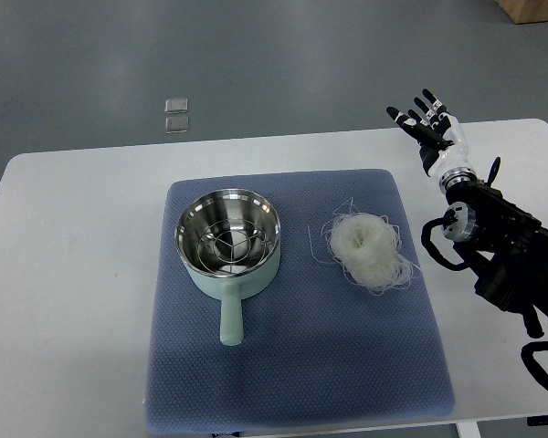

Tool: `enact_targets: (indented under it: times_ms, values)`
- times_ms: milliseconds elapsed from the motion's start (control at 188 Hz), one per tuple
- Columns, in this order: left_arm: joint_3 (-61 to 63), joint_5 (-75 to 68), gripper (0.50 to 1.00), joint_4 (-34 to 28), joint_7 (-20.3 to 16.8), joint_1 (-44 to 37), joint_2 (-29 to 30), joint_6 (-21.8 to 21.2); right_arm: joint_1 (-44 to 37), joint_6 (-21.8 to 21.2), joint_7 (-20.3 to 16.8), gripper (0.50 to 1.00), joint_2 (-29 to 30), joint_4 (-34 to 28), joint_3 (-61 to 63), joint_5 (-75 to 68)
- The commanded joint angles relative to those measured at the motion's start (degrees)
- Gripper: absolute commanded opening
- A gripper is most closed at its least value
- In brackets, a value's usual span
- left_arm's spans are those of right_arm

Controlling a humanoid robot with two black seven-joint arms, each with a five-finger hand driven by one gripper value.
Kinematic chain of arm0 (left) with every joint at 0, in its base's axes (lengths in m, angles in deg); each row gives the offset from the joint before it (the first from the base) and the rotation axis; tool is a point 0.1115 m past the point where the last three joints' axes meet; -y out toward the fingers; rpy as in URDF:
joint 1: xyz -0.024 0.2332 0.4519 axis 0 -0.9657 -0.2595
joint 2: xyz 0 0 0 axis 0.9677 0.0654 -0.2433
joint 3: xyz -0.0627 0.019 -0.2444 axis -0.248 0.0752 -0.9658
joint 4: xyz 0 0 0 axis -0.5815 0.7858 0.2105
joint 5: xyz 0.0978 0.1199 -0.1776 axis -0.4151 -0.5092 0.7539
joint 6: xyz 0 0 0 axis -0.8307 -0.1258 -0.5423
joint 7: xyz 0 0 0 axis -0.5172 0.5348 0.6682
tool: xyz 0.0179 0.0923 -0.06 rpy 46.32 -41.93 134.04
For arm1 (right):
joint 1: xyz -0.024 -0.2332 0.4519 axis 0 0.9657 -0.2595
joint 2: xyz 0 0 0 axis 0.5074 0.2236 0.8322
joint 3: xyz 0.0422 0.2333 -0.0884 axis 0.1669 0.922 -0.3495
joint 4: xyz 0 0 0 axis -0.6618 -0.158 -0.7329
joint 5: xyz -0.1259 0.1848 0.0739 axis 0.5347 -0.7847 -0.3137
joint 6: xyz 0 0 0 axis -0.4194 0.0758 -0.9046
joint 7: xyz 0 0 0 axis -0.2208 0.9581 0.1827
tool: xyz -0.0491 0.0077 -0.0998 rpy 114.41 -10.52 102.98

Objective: Put vermicelli into pot with right hand
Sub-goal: 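Swing the right hand over the white vermicelli bundle, fingers down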

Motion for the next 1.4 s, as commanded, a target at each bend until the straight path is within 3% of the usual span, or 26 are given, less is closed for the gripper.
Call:
enact_targets:
  times_ms: [0, 234, 543, 724, 953, 1124, 1241, 1395]
  values:
    - [0.0, 0.0, 1.000, 0.0, 0.0, 0.0, 0.0, 0.0, -0.1, 0.0, 0.0, 0.928, -0.1, -0.2, 0.1, 0.3]
    - [0.0, 0.1, 1.000, 0.0, 0.0, 0.0, 0.0, 0.0, -0.4, -0.1, -0.1, 0.930, -3.5, -1.2, -1.2, 1.2]
    - [0.0, 0.0, 1.000, 0.0, 0.0, 0.0, 0.0, 0.0, -2.6, -1.5, -0.2, 0.928, -9.2, -3.0, -6.5, 17.8]
    - [0.0, 0.0, 1.000, 0.0, 0.0, 0.0, 0.0, 0.0, -5.1, -6.9, -0.2, 0.930, -14.1, -5.5, -12.3, 31.2]
    - [0.0, 0.0, 1.000, 0.0, 0.0, 0.1, 0.0, 0.0, -11.4, -14.2, -0.6, 0.928, -26.5, -17.6, -21.7, 46.0]
    - [0.0, 0.0, 1.000, 0.0, -0.1, 0.0, 0.0, 0.0, -15.7, -22.4, -0.4, 0.928, -32.8, -25.7, -27.6, 57.8]
    - [0.0, 0.0, 1.000, 0.0, 0.0, 0.0, 0.0, 0.0, -15.6, -26.5, -0.4, 0.928, -34.0, -30.5, -29.6, 67.2]
    - [0.0, 0.0, 1.000, 0.0, 0.0, 0.0, 0.0, 0.0, -15.3, -27.0, -0.3, 0.928, -33.4, -32.9, -33.3, 76.1]
